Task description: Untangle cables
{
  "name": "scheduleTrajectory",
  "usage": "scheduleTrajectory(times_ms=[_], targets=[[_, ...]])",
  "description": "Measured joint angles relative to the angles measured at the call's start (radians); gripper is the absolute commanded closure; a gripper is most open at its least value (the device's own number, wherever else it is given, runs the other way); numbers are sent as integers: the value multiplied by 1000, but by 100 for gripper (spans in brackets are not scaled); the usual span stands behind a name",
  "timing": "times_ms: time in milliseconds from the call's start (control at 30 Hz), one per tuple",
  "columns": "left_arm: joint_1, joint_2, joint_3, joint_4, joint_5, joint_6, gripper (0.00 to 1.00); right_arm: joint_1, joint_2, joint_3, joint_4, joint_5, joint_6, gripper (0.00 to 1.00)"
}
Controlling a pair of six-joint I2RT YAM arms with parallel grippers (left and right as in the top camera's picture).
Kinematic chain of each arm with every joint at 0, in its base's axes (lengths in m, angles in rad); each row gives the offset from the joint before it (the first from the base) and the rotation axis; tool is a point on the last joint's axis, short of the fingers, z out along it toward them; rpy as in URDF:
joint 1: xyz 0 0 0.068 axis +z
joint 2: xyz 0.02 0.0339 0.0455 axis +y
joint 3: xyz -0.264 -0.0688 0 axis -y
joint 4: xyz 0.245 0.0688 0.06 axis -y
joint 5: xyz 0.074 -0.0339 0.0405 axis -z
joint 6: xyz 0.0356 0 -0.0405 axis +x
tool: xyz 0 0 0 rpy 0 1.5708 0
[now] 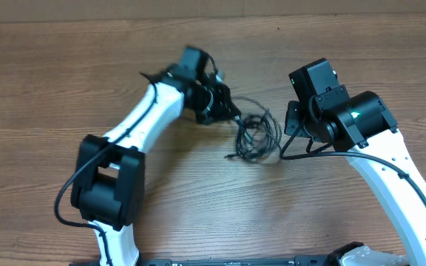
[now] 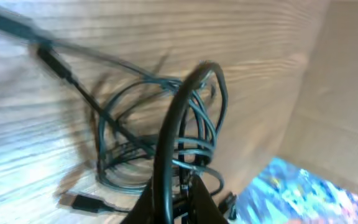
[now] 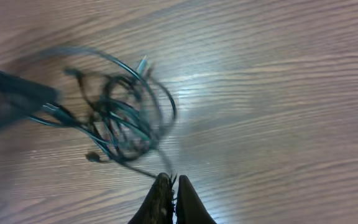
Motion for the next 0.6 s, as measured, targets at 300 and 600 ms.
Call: scheduleTrajectory(times_ms=[300, 600], targets=[[45, 0, 230, -216, 40, 269, 96, -5, 15, -94, 113, -132, -51, 0], [45, 0, 230, -227, 61, 307, 96, -6, 126, -144, 225, -393, -193, 0]])
